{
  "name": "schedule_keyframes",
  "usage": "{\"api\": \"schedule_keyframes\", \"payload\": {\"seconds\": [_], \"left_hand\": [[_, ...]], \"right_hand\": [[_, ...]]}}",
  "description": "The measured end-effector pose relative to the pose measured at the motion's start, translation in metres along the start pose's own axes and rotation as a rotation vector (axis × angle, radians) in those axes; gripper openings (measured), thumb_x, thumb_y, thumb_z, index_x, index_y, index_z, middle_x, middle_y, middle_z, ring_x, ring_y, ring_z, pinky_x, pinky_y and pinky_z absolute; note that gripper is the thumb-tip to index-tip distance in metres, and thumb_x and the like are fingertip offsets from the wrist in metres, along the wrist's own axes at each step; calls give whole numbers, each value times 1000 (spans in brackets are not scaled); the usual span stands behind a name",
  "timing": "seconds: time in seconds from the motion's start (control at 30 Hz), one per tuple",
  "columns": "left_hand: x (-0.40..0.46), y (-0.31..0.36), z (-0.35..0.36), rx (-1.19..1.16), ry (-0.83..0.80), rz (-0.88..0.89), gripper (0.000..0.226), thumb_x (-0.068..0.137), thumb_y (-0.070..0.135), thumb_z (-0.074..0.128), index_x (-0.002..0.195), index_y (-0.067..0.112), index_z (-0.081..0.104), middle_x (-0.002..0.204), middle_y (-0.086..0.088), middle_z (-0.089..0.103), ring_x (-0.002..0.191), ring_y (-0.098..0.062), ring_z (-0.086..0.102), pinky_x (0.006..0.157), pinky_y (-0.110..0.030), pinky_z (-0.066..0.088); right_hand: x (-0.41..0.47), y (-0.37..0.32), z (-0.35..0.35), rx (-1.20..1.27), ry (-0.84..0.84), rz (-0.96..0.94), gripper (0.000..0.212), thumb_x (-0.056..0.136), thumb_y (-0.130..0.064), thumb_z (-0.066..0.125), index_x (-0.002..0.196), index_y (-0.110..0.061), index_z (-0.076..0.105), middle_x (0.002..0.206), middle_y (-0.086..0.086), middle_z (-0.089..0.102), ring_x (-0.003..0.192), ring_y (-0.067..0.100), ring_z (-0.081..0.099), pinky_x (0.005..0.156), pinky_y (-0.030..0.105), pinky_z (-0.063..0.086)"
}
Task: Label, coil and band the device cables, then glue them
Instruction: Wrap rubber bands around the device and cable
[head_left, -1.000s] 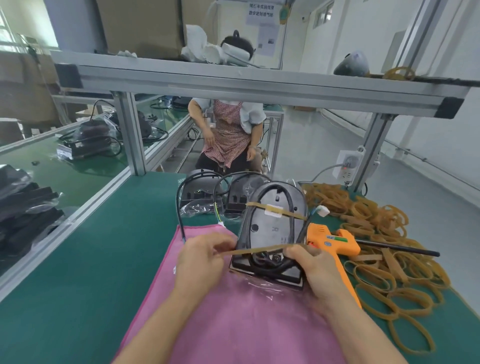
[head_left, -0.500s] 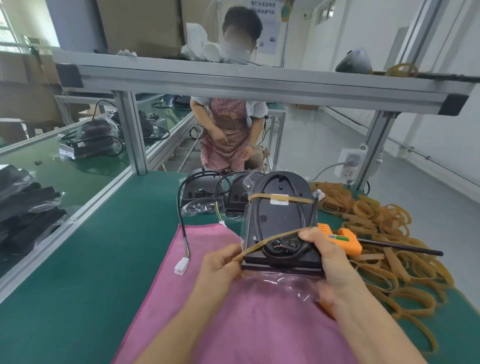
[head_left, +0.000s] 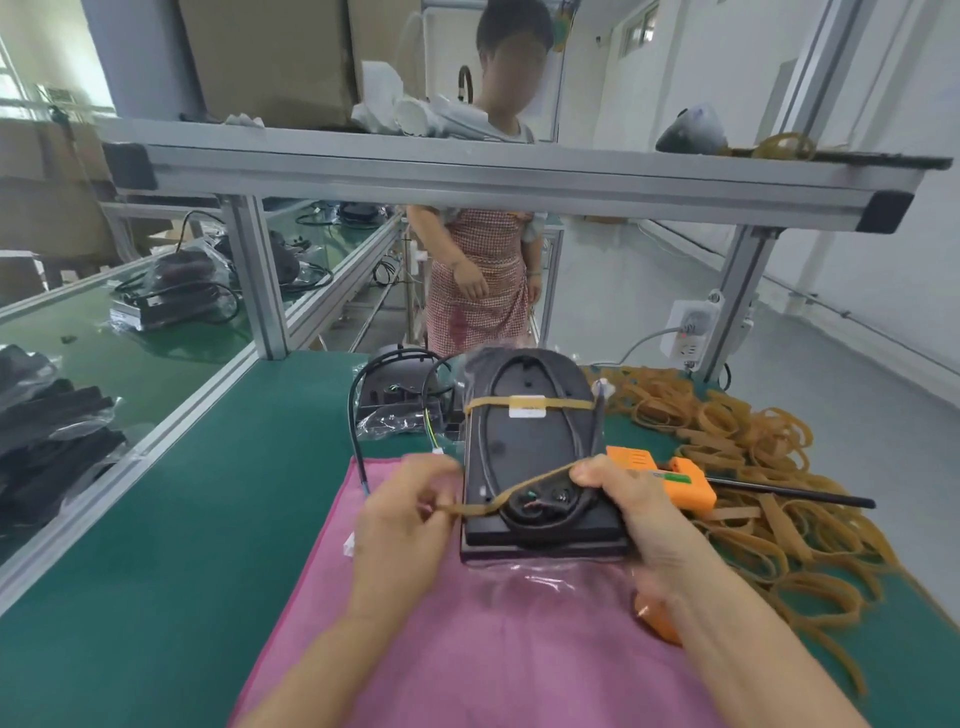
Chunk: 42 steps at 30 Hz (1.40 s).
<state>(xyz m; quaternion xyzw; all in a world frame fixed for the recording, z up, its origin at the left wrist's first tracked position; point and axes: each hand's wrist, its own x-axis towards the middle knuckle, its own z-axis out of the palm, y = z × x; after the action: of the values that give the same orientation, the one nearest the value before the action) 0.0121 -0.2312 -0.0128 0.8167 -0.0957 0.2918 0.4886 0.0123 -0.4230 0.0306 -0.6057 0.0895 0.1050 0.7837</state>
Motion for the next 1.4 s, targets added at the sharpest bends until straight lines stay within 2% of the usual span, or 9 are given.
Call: {"api": "schedule_keyframes", "payload": {"seconds": [0.17, 0.3, 0.53, 0.7, 0.8, 0.9, 1.03, 1.23, 1.4], "left_hand": [[35, 10, -18, -127, 4, -111, 56, 64, -23, 66, 67, 33, 67, 74, 18, 67, 56, -1, 57, 56, -11, 47], [40, 7, -24, -184, -7, -193, 54, 63, -26, 64, 56, 27, 67, 60, 11, 65, 49, 0, 56, 52, -10, 45], [11, -16, -29, -145, -175, 51, 46, 69, -22, 68, 65, 23, 60, 74, 7, 60, 69, -13, 56, 61, -18, 42], [12, -34, -40, -810, -440, -368, 27, 60, -4, 74, 74, 18, 67, 79, -4, 61, 77, -17, 57, 69, -22, 53], [15, -42, -45, -1162, -399, -539, 61, 57, 3, 78, 116, 9, 61, 118, -13, 65, 113, -25, 62, 92, -35, 54], [14, -25, -29, -954, -378, -679, 70, 71, 22, 76, 136, 17, 49, 129, -8, 63, 118, -23, 62, 98, -41, 51], [11, 5, -3, -937, -381, -877, 57, 68, 13, 77, 120, 3, 58, 103, -24, 71, 82, -34, 72, 64, -38, 60], [4, -1, 3, -897, -279, -1024, 59, 64, 11, 74, 120, 2, 59, 99, -28, 71, 74, -37, 70, 62, -46, 60], [1, -10, 1, -866, -283, -994, 59, 63, 10, 75, 120, 5, 59, 99, -25, 72, 76, -36, 71, 63, -46, 61]], "right_hand": [[8, 18, -5, -38, -46, 47, 19, 84, -8, 59, 72, -5, 73, 78, 19, 72, 60, 27, 68, 52, 30, 55], [11, 20, 2, -174, -69, 7, 13, 84, -5, 61, 83, -2, 73, 94, 26, 72, 78, 31, 68, 69, 34, 57], [15, 23, 0, -117, -62, 14, 18, 66, -19, 73, 76, -5, 75, 81, 21, 72, 62, 26, 67, 56, 28, 56], [11, 29, 6, -134, -95, 17, 54, 47, -32, 76, 90, 0, 73, 92, 24, 72, 75, 31, 67, 70, 37, 55], [16, 29, 3, -83, -52, -4, 31, 74, -21, 69, 97, -1, 73, 95, 22, 73, 78, 30, 69, 74, 39, 56], [16, 31, 4, -71, -43, -13, 18, 84, -13, 63, 93, -5, 76, 97, 22, 73, 82, 31, 71, 77, 39, 56], [12, 37, 12, -175, -99, -17, 22, 87, -21, 64, 104, -8, 72, 99, 17, 74, 93, 32, 71, 85, 40, 57], [12, 34, 7, -460, -101, -57, 25, 93, -40, 59, 93, -21, 75, 94, -1, 76, 92, 14, 72, 92, 36, 54], [13, 35, -1, -725, -158, -122, 27, 98, -42, 50, 95, -27, 72, 95, -19, 73, 93, -4, 66, 80, 8, 47]]}}
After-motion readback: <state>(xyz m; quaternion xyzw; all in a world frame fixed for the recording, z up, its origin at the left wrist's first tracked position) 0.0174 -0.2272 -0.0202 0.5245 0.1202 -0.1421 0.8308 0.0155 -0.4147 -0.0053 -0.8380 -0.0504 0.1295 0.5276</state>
